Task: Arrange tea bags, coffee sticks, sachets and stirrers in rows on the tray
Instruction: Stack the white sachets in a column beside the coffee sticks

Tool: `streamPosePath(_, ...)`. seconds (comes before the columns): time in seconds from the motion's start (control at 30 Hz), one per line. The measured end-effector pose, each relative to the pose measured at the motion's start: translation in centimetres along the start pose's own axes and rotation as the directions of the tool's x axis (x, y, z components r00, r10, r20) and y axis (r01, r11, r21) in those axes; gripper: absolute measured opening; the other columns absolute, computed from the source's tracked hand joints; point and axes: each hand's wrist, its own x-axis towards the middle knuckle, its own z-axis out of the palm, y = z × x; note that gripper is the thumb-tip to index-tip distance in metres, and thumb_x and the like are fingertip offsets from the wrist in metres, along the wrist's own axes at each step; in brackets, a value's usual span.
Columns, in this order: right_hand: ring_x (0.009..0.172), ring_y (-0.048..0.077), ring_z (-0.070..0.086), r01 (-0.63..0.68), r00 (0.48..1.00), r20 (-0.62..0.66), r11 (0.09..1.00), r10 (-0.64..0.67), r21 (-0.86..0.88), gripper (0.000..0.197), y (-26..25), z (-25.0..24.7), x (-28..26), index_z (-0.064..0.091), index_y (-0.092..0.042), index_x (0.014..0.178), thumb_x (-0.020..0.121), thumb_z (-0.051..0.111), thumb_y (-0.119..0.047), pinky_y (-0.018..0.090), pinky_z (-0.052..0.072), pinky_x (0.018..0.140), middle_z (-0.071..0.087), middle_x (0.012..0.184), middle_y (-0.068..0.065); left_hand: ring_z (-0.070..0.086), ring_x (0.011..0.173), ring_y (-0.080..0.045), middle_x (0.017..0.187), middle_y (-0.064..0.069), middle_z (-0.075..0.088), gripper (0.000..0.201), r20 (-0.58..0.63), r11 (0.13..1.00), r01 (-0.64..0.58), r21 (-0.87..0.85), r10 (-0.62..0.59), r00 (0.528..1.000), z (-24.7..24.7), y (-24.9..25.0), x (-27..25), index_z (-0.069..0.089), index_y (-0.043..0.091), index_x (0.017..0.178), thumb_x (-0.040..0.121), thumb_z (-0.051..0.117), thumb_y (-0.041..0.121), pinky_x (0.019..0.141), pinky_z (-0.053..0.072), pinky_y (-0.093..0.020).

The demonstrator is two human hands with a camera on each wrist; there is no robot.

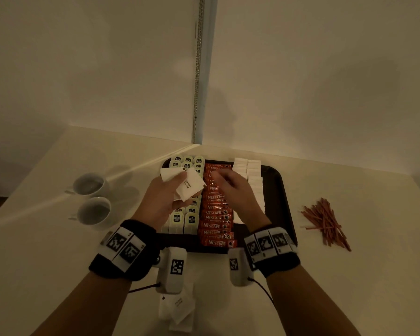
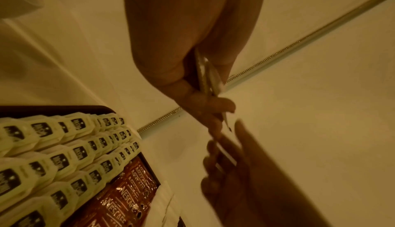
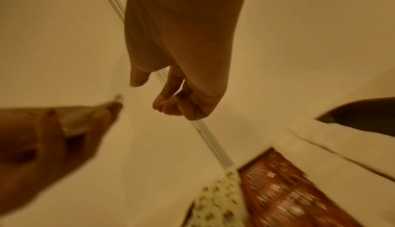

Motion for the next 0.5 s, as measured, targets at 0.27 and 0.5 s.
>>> streamPosePath(0.27,0.064,0.006,0.057,0.031,0.996,0.078,0.992,-0.041,0.123,0.014,-4.2,0.7,0.1,0.064,-0.007,0.096,0.091,0.058,-0.018,0.022,0.047,0.064,0.064,0.071,-0.003,0.065,0.073,-0.014,0.082,-0.001,0.072,0.014,-0.024,0.974,-0.22,0.057,0.222,0.975,0.0,0.1,0.2,0.068,0.015,0.098,0.084,0.068,0.015,0.055,0.047,-0.022)
streamPosePath(0.5,0.078,0.008,0.063,-0.158,0.972,0.22,0.929,0.086,0.334,0.009,-2.4,2.0,-2.3,0.059,-0.012,0.099,0.093,0.053,-0.016,0.027,0.048,0.074,0.07,0.084,-0.003,0.071,0.084,-0.027,0.09,-0.01,0.074,0.019,-0.084,0.939,-0.321,0.125,0.333,0.939,-0.2,0.4,-0.4,0.07,0.007,0.101,0.081,0.072,0.01,0.07,0.058,-0.038)
